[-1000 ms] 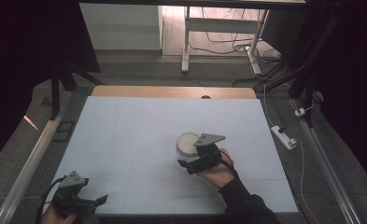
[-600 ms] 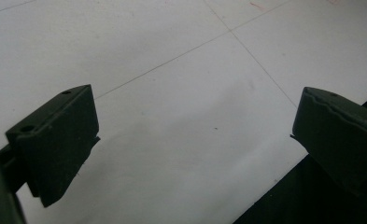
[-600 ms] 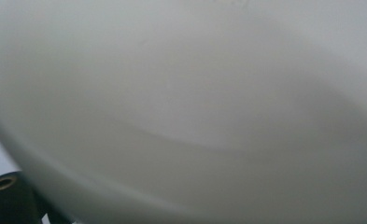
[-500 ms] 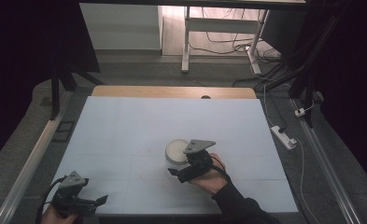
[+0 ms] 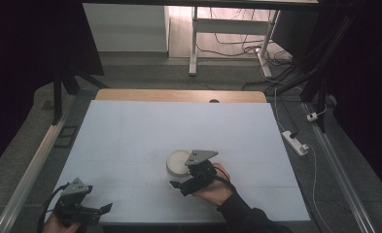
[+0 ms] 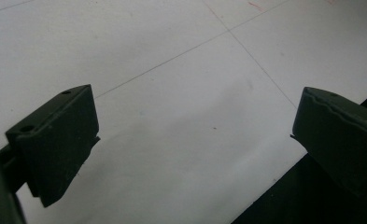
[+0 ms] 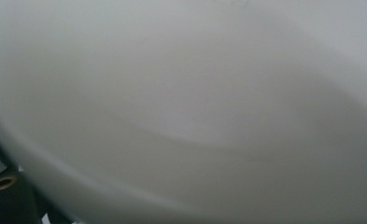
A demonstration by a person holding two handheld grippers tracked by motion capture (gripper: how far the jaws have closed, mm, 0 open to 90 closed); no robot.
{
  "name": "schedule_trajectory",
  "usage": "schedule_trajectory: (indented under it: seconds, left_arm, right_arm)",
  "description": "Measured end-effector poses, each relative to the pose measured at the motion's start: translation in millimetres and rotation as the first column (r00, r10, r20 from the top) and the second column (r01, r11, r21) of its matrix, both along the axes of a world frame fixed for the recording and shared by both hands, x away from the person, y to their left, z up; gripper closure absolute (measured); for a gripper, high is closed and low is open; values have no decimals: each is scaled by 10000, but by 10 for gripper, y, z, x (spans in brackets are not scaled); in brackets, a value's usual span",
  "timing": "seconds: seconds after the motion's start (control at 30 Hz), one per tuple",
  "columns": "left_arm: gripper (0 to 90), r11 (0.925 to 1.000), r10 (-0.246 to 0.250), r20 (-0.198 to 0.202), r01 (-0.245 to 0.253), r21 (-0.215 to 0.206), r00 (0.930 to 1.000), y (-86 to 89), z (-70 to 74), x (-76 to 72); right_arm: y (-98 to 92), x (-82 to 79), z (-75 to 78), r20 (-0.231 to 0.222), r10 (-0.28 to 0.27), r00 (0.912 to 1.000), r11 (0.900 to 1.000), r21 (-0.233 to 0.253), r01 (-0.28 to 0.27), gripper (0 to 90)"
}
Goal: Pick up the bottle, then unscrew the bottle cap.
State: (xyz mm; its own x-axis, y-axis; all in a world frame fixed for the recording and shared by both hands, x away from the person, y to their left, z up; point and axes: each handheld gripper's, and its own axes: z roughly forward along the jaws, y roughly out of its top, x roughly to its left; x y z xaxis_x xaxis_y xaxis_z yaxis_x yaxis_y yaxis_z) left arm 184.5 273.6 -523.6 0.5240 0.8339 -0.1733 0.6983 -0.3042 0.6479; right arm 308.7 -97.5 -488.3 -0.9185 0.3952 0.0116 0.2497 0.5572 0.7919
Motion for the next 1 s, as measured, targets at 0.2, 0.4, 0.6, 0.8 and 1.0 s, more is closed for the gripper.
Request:
schedule_trajectory:
  seconds: [0.2,0.4,0.6,0.8,1.0]
  left_arm:
    - [0,10000,35,45,-35,-31,10000,5,3,-4]
    - [0,9998,83,53,-82,-187,10000,7,13,-5]
    - [0,9997,-126,290,132,-200,9995,-6,27,4]
    - [0,9975,-440,464,465,-539,9980,18,56,28]
    - [0,9944,-840,717,882,-579,9939,-13,79,68]
  right_arm:
    - [-5,-2,5,123,29,9999,10000,19,-30,66]
    - [-15,-3,6,106,35,9999,10000,61,-35,66]
    - [-21,-3,13,152,62,9999,9999,99,-64,66]
    - [-28,3,13,138,57,9999,9999,96,-58,66]
    - [-37,8,16,170,45,9998,9999,116,-47,66]
